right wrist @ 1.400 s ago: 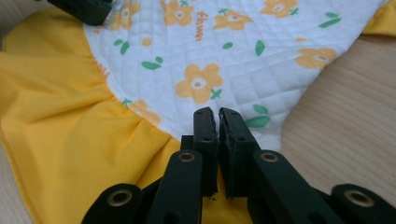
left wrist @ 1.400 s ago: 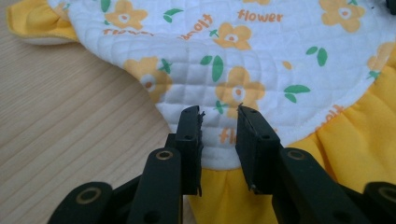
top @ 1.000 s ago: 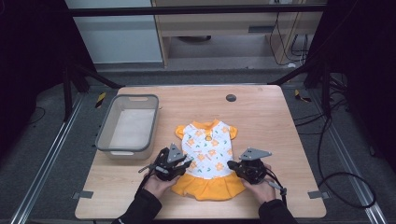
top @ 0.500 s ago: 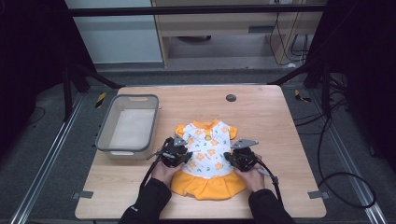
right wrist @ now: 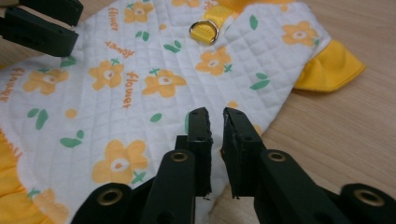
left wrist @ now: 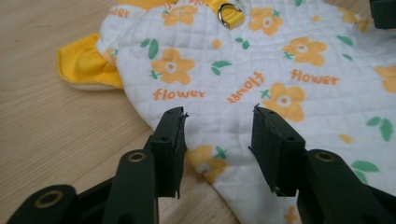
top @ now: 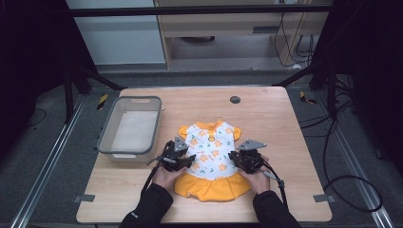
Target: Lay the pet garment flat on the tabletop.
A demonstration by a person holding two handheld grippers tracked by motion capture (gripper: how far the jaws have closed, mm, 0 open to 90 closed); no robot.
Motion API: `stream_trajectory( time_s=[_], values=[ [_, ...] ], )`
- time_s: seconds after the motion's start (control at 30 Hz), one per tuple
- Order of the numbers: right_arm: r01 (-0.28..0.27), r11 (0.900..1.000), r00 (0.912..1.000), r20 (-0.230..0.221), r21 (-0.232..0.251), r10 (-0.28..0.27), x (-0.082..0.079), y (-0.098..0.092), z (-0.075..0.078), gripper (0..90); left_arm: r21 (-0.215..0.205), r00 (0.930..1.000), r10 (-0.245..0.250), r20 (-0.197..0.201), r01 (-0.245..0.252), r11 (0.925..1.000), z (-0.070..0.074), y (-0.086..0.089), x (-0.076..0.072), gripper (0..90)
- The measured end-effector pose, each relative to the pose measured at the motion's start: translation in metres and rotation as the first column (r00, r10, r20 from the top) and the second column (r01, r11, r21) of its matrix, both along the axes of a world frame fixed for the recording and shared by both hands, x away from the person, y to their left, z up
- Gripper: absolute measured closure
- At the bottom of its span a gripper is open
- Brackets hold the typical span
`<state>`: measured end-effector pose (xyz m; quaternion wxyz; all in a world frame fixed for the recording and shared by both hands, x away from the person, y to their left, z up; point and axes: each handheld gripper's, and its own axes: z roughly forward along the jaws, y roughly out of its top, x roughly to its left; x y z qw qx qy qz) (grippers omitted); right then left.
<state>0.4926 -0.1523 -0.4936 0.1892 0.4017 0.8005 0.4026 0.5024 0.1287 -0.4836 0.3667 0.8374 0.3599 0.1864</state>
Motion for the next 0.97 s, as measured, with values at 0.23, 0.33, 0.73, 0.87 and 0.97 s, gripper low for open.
stream_trajectory(
  time_s=[0.23, 0.33, 0.73, 0.87, 0.97],
  values=[
    [0.019, 0.999, 0.9984, 0.053, -0.029, -0.017, -0.014, -0.01, 0.015, 60.8, -0.062, 0.998, -0.038, 0.05, 0.041, 0.9972, 0.022, 0.019, -0.025, 43.6],
    [0.046, 0.999, 0.996, 0.077, -0.006, -0.045, -0.018, -0.02, 0.02, 51.4, -0.078, 0.997, -0.056, 0.054, 0.06, 0.9952, 0.021, 0.033, -0.04, 39.0],
    [0.183, 0.98, 0.9793, 0.074, 0.076, -0.188, -0.033, -0.064, 0.019, 27.5, -0.094, 0.9973, 0.016, 0.072, -0.009, 0.9956, 0.013, 0.095, -0.075, 30.2],
    [0.215, 0.974, 0.9735, 0.064, 0.074, -0.22, -0.039, -0.078, 0.015, 24.8, -0.101, 0.9966, 0.056, 0.061, -0.05, 0.9937, 0.011, 0.113, -0.079, 28.6],
    [0.239, 0.967, 0.968, 0.057, 0.082, -0.244, -0.042, -0.088, 0.013, 23.1, -0.109, 0.9957, 0.077, 0.053, -0.071, 0.9916, 0.011, 0.123, -0.08, 27.6]
  ],
)
